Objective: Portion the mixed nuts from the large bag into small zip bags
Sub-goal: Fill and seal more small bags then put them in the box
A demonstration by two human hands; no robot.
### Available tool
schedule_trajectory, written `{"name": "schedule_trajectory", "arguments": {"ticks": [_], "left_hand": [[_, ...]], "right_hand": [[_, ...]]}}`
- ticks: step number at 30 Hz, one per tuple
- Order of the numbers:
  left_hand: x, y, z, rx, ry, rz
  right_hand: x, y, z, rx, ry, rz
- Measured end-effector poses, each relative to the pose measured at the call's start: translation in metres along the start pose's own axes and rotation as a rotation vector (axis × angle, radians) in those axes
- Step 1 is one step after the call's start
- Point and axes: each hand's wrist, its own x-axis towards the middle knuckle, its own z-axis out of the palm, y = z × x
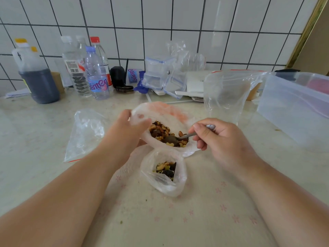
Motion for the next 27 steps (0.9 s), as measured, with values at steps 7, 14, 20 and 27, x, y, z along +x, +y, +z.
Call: {"name": "schedule_trajectory", "arguments": {"ticks": [7, 14, 20, 27], "left_hand": [[-0.002, -0.002, -0.002, 0.11, -0.099, 0.017], [-0.006, -0.004, -0.006, 0.332, 0.001, -0.041], [-0.004, -0.006, -0.012, 0.211, 0.043, -0.132], [-0.001, -0.012, -0.013, 0.532, 0.051, -0.08]], "right_hand": [[-0.001, -0.003, 0.001, 0.007, 0.099, -0.006], [0.006, 0.003, 0.003, -0.018, 0.276, 0.144], [0.01, 0.014, 0.005, -0.032, 0.201, 0.25], [0.015, 0.018, 0.003, 0.193, 0.299, 0.336]]}}
